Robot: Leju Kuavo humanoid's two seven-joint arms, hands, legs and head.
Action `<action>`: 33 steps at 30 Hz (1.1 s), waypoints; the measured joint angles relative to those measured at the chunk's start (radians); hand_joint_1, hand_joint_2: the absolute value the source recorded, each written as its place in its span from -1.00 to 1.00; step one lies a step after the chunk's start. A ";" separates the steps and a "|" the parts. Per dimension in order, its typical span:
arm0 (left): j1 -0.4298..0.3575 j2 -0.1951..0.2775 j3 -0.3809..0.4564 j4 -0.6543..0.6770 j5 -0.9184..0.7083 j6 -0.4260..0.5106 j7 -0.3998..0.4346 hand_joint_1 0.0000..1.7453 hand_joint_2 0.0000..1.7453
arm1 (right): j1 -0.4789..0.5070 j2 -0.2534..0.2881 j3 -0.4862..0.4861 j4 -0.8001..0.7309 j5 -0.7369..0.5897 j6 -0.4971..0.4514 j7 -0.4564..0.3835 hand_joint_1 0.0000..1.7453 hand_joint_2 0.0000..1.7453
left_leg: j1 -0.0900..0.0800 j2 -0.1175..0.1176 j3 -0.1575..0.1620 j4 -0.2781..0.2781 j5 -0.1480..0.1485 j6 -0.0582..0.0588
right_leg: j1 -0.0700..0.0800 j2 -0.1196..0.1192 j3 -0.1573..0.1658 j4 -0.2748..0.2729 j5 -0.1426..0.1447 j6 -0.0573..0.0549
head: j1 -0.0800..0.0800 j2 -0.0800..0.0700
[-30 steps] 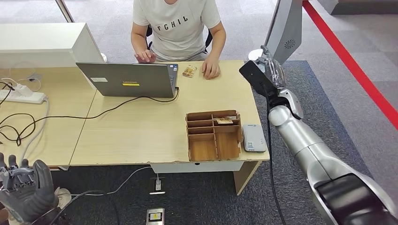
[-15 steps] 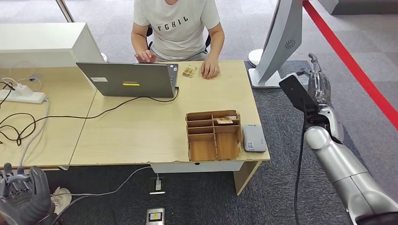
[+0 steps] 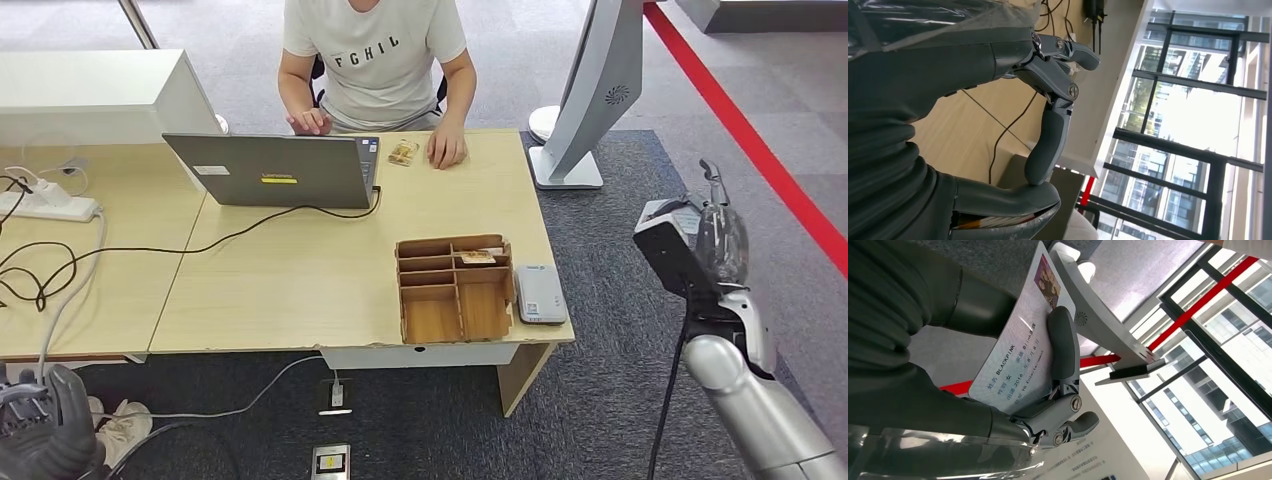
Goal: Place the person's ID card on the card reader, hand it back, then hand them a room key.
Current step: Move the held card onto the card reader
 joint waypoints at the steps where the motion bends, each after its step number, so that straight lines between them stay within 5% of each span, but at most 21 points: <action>1: 0.000 0.000 0.000 -0.001 0.000 0.000 0.000 -1.00 1.00 | 0.010 0.003 0.000 -0.005 0.000 -0.003 -0.004 1.00 1.00 | 0.000 0.000 0.000 0.000 0.000 0.000 | 0.000 0.000 0.000 0.000 0.000 0.000 | 0.000 0.000; 10: -0.041 0.014 0.017 0.000 -0.054 0.000 0.062 -1.00 1.00 | 0.083 0.028 0.000 -0.033 -0.007 -0.020 -0.030 1.00 1.00 | 0.000 0.000 0.000 0.000 0.000 0.000 | 0.000 0.000 0.000 0.000 0.000 0.000 | 0.000 0.000; 17: -0.140 0.073 0.030 -0.014 -0.263 0.000 0.232 -1.00 1.00 | 0.088 0.056 -0.002 -0.036 -0.004 0.004 -0.066 1.00 1.00 | 0.000 0.000 0.000 0.000 0.001 -0.001 | 0.000 0.000 0.000 0.001 0.000 0.000 | 0.000 0.000; 33: -0.346 0.197 -0.041 -0.045 -0.388 0.000 0.367 -1.00 1.00 | 0.084 0.120 0.027 -0.015 0.021 0.076 -0.073 1.00 1.00 | 0.000 0.000 0.000 0.000 0.001 -0.001 | 0.000 0.000 0.000 0.002 0.000 0.000 | 0.000 0.000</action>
